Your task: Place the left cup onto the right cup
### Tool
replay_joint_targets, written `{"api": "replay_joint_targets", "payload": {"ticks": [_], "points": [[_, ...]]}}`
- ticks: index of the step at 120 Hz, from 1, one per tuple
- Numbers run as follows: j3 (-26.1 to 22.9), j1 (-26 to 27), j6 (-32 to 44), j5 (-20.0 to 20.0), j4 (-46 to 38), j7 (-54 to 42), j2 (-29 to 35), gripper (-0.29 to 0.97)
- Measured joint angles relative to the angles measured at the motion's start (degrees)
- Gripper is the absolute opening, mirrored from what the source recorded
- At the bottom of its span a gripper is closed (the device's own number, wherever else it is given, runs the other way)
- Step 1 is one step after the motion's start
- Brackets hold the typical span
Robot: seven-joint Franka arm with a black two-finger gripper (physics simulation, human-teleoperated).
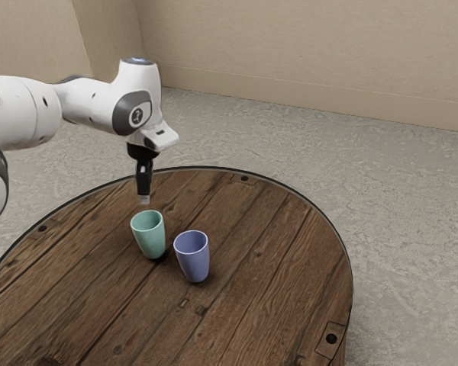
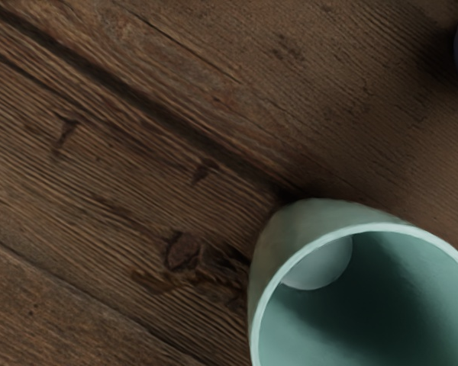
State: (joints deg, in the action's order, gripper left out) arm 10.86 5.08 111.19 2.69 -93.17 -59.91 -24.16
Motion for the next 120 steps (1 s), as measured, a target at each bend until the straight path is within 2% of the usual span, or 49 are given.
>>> {"api": "replay_joint_targets", "payload": {"ticks": [58,68,96,120], "points": [[-0.3,-0.07,6.09,0.02,-1.73,-3.28,-5.49,0.66],[-0.38,-0.03,7.08,-0.04,-2.29,-3.57,-6.02,0.56],[-0.4,0.51,8.89,-0.12,-3.58,-4.07,-5.72,0.12],[-0.4,1.14,9.39,-0.16,-3.62,-4.12,-4.14,-0.03]]}}
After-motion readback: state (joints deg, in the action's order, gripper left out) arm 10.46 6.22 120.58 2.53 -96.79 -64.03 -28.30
